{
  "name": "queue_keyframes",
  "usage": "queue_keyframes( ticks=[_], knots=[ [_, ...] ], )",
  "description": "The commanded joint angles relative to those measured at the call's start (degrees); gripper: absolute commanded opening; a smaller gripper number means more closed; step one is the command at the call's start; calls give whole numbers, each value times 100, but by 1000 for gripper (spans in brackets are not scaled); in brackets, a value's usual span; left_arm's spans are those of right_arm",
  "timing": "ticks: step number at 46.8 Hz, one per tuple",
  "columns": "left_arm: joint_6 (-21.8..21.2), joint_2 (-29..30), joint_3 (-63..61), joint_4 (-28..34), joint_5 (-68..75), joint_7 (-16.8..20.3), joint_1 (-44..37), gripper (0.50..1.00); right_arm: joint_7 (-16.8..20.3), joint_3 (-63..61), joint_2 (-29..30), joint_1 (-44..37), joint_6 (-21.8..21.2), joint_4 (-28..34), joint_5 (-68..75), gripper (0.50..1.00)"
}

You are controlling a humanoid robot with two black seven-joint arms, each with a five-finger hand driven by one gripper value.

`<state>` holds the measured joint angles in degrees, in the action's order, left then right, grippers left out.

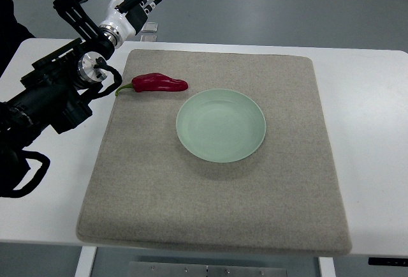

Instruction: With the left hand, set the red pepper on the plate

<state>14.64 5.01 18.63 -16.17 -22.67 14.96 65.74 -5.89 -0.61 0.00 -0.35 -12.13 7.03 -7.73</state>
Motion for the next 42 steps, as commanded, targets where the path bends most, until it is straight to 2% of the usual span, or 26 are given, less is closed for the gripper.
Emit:
queue_keyframes(
  ticks=[1,42],
  knots=[
    [-5,-9,0,0,0,7,-17,992,0,0,0,0,0,0,0,928],
    [-5,0,0,0,0,-2,9,992,0,0,0,0,0,0,0,928]
  ],
)
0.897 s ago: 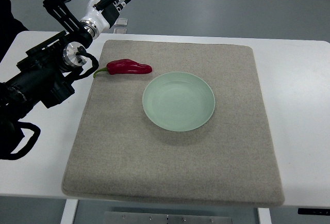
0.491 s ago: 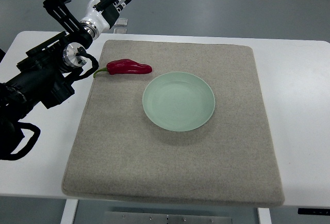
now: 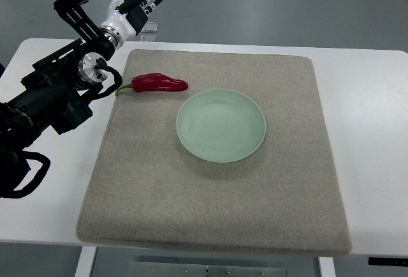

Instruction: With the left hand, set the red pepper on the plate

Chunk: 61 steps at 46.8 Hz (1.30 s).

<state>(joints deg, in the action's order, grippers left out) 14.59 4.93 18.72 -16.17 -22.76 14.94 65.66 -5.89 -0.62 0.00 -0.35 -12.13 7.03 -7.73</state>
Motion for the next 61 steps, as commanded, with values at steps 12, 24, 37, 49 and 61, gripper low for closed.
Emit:
queue_keyframes(
  ticks=[12,24,37,49,61],
  knots=[
    [-26,26,-18,9,34,-9,52,992,0,0,0,0,0,0,0,928],
    [-70,87,-27,9,394,-79,96,992,0,0,0,0,0,0,0,928],
    [-272,131,-97,-18,1861,-123,140,981,0,0,0,0,0,0,0,928],
    [-228,333,-106,-466,4524,-114,202,977,0,0,0,0,0,0,0,928],
    [307,878,-150,-808,6519,-114,272,984,0,0,0,0,0,0,0,928]
  ],
)
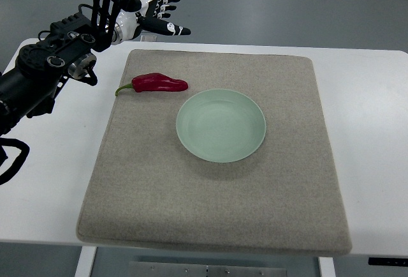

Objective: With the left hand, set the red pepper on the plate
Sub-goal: 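Move the left hand over the red pepper and lower it, then close the left hand fingers around the red pepper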

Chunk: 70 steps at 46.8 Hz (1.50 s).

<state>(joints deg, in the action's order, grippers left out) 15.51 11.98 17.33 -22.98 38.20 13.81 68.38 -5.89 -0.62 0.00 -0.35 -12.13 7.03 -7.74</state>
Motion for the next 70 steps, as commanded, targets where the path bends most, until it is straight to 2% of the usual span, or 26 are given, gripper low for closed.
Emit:
queue_keyframes(
  ticks=[1,14,29,45,70],
  knots=[
    [285,216,-36,-172,539,-1,0,984,0,0,0,0,0,0,0,928],
    [1209,893,-370,-866,2367,16,184,988,0,0,0,0,0,0,0,928],
    [1218,1087,-405,-1376,3765,139,202,988,0,0,0,0,0,0,0,928],
    [1033,1016,-731,-1341,3739,157,123,988,0,0,0,0,0,0,0,928],
    [1007,867,-739,-1332,3748,157,-106,981,0,0,0,0,0,0,0,930]
  ],
)
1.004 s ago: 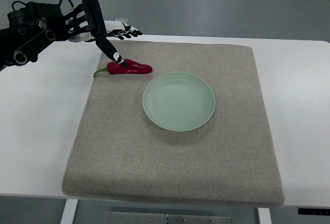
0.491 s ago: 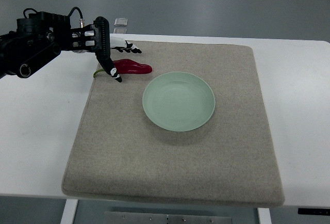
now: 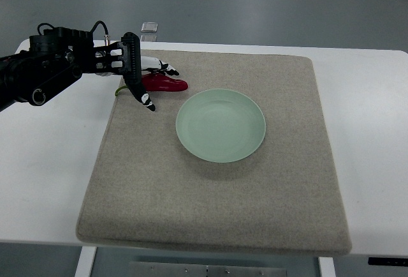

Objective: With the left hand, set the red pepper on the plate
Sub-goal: 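Close the left hand fingers around the red pepper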

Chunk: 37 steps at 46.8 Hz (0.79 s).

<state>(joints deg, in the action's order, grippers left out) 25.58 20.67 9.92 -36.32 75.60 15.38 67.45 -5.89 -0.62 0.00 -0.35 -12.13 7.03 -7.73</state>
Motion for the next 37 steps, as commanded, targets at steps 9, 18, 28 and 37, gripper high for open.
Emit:
queue_keyframes(
  ticks=[9,18,28,37],
  knots=[
    [-141,-37,-7,20,60,0,-39,971,0,0,0,0,0,0,0,928],
    [-352,-37,-191,20,77,-9,-39,757,0,0,0,0,0,0,0,928],
    [-572,-37,-288,20,77,-9,-30,609,0,0,0,0,0,0,0,928],
    [-677,-37,-288,3,77,0,-21,500,0,0,0,0,0,0,0,928]
  ],
)
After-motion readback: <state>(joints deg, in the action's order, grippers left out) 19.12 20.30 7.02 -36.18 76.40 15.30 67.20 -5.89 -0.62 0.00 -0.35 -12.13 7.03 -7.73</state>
